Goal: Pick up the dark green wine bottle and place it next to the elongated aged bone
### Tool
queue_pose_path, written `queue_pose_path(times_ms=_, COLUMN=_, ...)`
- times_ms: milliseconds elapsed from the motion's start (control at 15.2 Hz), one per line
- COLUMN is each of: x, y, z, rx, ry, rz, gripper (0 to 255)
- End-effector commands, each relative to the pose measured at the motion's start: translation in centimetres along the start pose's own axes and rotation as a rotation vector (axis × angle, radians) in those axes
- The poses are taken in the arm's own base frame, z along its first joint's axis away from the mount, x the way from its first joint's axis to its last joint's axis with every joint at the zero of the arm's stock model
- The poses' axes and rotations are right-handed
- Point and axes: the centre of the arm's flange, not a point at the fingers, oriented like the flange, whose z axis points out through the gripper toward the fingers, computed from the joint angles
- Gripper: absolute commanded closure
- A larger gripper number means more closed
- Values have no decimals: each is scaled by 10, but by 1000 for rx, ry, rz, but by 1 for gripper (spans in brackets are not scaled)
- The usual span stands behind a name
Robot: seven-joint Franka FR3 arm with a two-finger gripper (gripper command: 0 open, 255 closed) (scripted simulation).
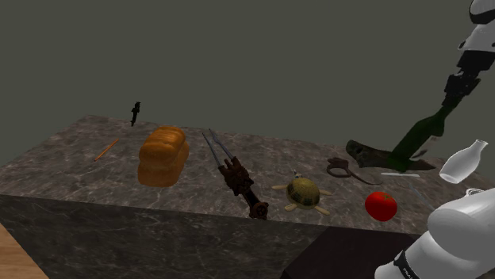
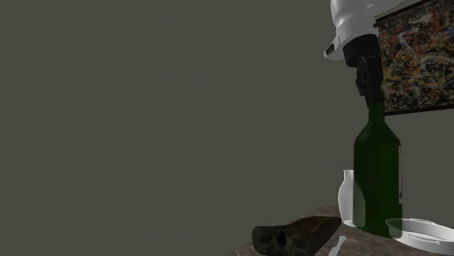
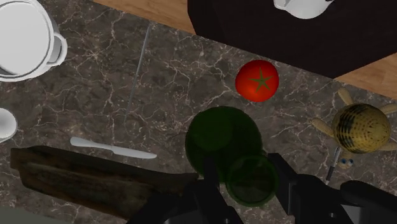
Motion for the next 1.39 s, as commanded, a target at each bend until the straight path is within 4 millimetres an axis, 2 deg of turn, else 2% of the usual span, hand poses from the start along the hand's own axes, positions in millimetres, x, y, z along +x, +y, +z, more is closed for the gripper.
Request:
queue_pose_path(times_ms=0, x=-21, y=19, z=2, rx=0, ry=0, rz=-1, gripper=255)
queue_pose_path(times_ms=462, x=-89, y=87, z=6, rx=0, ry=0, rz=-1, gripper=255)
queue_pose_path(times_ms=1320, x=-82, y=90, z=74, rx=0, ry=0, rz=-1, gripper=255)
